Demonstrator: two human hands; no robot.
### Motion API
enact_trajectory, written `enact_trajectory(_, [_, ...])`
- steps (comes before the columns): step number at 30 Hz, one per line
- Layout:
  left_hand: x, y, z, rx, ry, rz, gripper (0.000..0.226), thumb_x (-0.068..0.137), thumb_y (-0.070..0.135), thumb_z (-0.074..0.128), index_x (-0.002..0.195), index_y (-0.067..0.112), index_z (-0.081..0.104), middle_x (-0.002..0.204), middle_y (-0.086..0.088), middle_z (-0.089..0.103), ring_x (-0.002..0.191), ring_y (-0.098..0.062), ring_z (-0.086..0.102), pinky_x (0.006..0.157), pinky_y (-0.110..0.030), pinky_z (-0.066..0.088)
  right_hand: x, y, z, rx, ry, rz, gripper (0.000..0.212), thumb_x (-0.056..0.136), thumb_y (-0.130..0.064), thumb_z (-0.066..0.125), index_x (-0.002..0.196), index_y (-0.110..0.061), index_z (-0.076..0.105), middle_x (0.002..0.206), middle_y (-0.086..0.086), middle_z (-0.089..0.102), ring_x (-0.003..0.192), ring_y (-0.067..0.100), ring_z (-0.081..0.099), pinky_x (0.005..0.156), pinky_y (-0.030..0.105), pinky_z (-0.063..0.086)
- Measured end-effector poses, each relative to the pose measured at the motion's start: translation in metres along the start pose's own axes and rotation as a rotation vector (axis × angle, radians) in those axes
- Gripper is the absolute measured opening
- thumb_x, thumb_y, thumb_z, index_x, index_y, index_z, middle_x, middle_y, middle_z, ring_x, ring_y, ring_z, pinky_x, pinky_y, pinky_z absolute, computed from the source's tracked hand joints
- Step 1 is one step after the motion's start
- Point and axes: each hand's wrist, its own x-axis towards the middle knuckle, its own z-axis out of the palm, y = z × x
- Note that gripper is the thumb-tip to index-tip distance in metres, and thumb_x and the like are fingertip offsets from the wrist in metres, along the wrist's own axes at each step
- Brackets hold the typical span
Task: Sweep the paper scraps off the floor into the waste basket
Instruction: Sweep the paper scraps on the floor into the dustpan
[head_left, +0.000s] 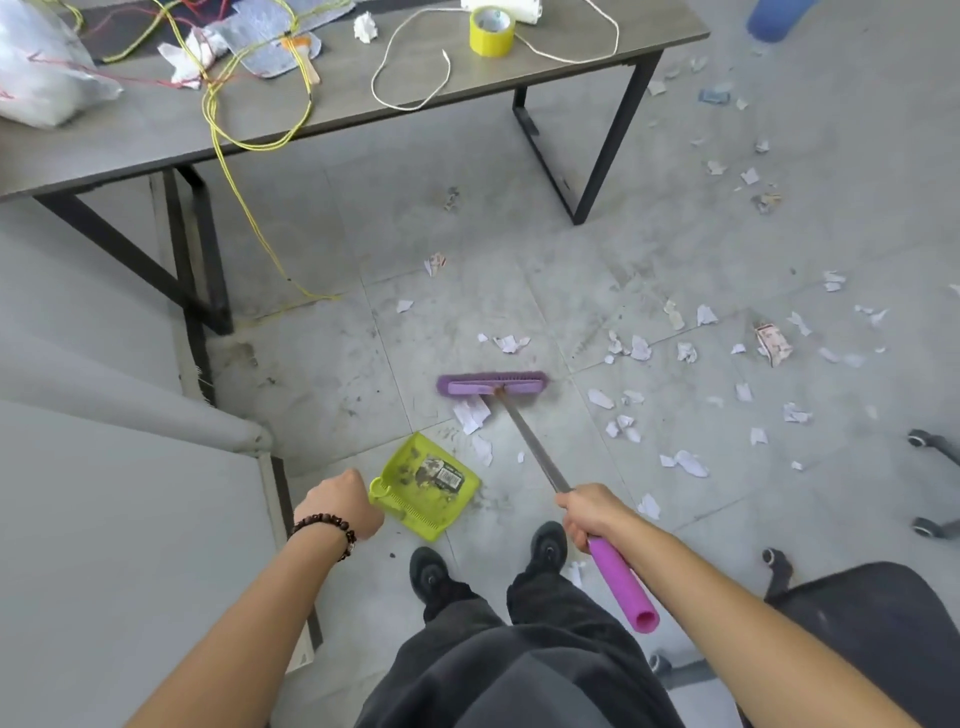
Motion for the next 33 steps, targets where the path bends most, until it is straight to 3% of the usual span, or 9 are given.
enact_trajectory(6, [-0.001,-0.005,0.018,0.002,0.111,-0.007,0.020,0.090,0.033,0.048,0.095,0.014,0.050,0.098,-0.006,0.065,0.085,-0.029,0.058,0.068,-0.031,0.044,-0.013,-0.031,-0.014,0.150,-0.022,-0.116,0.020,0.098,-0.018,0.050,0.083,-0.006,0.055,0.054,0.004,0.042,0.029,0.007,0.034,0.033,0.014,0.028])
enact_trajectory(13, [-0.009,-0.037,0.061,0.045,0.082,-0.088,0.028,0.091,0.044,0.043,0.086,0.020,0.056,0.078,0.001,0.061,0.073,-0.024,0.062,0.065,-0.029,0.053,0.057,-0.084,-0.012,-0.015,0.074,-0.198,0.026,0.092,-0.019,0.040,0.085,-0.002,0.058,0.053,0.010,0.052,0.039,0.018,0.041,0.042,0.023,0.037])
enact_trajectory(19, [-0.012,-0.015,0.061,0.076,0.100,-0.065,0.029,0.093,0.040,0.045,0.084,0.015,0.056,0.080,-0.002,0.063,0.072,-0.026,0.059,0.065,-0.028,0.050,0.059,-0.044,-0.006,-0.157,0.027,-0.077,0.021,0.087,-0.015,0.042,0.092,-0.002,0.058,0.057,0.010,0.050,0.039,0.017,0.042,0.043,0.024,0.038])
enact_trajectory(22, [-0.009,-0.002,0.048,0.080,0.109,-0.058,0.022,0.093,0.034,0.048,0.082,0.016,0.052,0.077,-0.002,0.054,0.073,-0.027,0.052,0.065,-0.028,0.043,0.026,-0.004,-0.003,-0.179,-0.033,-0.024,0.018,0.081,-0.006,0.048,0.093,-0.002,0.061,0.053,0.010,0.049,0.036,0.016,0.041,0.041,0.022,0.037])
enact_trajectory(24, [-0.008,-0.005,0.042,0.075,0.116,-0.064,0.020,0.092,0.033,0.050,0.081,0.016,0.051,0.073,-0.001,0.051,0.073,-0.027,0.052,0.065,-0.028,0.042,0.002,0.010,-0.016,-0.135,-0.097,0.025,0.012,0.085,0.002,0.047,0.077,0.000,0.055,0.043,0.007,0.043,0.029,0.012,0.035,0.033,0.015,0.031])
enact_trajectory(26, [-0.008,-0.014,0.040,0.072,0.107,-0.077,0.021,0.092,0.033,0.050,0.080,0.016,0.051,0.069,0.001,0.049,0.072,-0.027,0.053,0.064,-0.028,0.042,-0.015,0.012,-0.038,-0.027,-0.178,0.113,0.032,0.091,0.003,0.045,0.062,-0.011,0.040,0.036,-0.002,0.032,0.024,0.007,0.028,0.028,0.012,0.023])
enact_trajectory(29, [-0.007,-0.031,0.037,0.052,0.086,-0.103,0.025,0.089,0.035,0.051,0.073,0.017,0.051,0.070,0.000,0.055,0.069,-0.025,0.058,0.061,-0.027,0.045,-0.034,0.005,-0.071,0.147,-0.208,0.193,0.039,0.095,-0.003,0.046,0.060,-0.018,0.035,0.038,-0.008,0.029,0.025,0.002,0.027,0.024,0.012,0.022])
enact_trajectory(33, [-0.004,-0.045,0.038,0.042,0.067,-0.109,0.030,0.087,0.042,0.052,0.070,0.018,0.052,0.074,-0.001,0.061,0.070,-0.024,0.064,0.061,-0.026,0.050,-0.043,0.005,-0.069,0.135,-0.188,0.135,0.034,0.095,-0.003,0.045,0.065,-0.016,0.037,0.040,-0.007,0.030,0.025,0.002,0.028,0.026,0.011,0.021])
